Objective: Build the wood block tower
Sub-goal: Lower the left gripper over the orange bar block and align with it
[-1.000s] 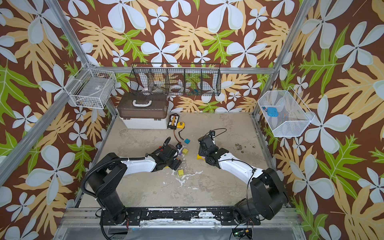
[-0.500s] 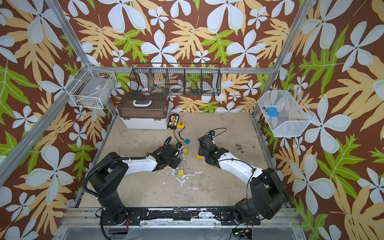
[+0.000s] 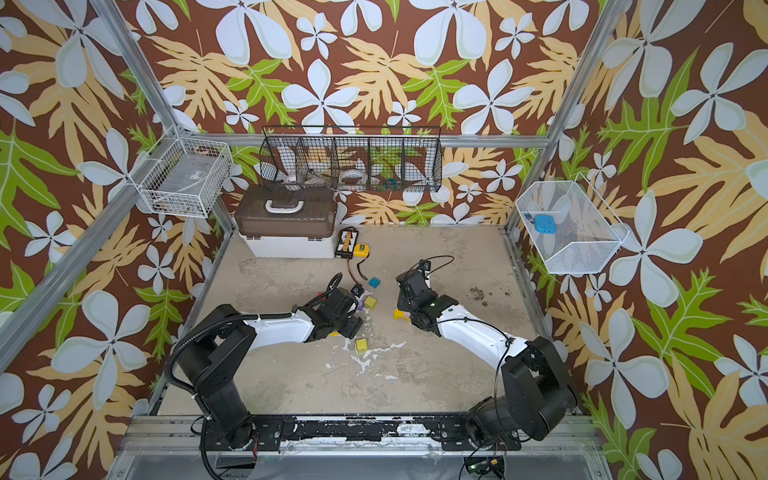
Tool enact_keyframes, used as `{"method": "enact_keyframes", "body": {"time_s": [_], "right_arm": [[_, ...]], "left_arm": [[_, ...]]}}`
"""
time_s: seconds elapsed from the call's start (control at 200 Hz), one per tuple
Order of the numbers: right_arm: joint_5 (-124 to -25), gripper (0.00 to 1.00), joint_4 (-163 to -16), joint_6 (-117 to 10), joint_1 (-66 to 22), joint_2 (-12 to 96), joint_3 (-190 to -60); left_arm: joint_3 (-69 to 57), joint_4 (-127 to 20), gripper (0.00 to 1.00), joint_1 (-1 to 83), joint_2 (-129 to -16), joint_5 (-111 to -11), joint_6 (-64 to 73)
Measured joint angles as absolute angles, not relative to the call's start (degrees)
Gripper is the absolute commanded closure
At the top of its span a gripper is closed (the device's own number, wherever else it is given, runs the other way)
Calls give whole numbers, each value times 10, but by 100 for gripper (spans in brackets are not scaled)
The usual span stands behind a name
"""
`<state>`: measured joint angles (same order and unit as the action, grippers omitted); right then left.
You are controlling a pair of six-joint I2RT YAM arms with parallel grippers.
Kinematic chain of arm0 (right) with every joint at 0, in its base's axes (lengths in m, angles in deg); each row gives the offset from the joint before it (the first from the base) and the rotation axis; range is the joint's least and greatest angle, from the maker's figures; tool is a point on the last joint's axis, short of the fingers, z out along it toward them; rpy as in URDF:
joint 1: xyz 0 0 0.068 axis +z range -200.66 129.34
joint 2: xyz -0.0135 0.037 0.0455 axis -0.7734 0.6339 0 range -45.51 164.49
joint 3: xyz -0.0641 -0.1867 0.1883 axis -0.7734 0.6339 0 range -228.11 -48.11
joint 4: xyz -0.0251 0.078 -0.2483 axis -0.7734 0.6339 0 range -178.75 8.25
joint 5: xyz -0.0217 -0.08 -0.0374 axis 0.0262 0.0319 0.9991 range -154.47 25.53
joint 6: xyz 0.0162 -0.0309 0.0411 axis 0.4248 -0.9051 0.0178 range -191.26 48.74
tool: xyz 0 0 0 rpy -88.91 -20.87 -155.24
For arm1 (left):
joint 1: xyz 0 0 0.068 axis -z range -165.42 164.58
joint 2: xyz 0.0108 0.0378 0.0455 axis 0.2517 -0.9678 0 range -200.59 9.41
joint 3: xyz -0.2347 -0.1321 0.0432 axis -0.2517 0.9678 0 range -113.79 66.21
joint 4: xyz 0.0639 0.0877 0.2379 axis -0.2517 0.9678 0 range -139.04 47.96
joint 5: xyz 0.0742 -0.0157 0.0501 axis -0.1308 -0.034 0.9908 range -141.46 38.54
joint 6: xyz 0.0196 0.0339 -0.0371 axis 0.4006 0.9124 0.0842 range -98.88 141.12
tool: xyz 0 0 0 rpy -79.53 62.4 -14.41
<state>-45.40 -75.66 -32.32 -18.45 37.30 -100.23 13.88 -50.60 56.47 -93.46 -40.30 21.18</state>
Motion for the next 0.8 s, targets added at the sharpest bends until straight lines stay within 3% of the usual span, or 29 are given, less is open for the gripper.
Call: {"method": "enact_keyframes", "body": {"time_s": [0.14, 0.395, 0.656, 0.801], "right_arm": [[-450, 39, -755, -323, -185, 373, -1002], [-448, 39, -754, -323, -185, 371, -1002], [-450, 39, -754, -323, -185, 376, -1002], [-450, 39, -754, -323, -185, 375, -1002]], "left_arm": [[128, -513, 31, 565, -948, -415, 212], [131, -509, 20, 565, -941, -414, 212], [153, -483, 29, 565, -912, -418, 212], [160, -480, 28, 565, -905, -424, 212]]}}
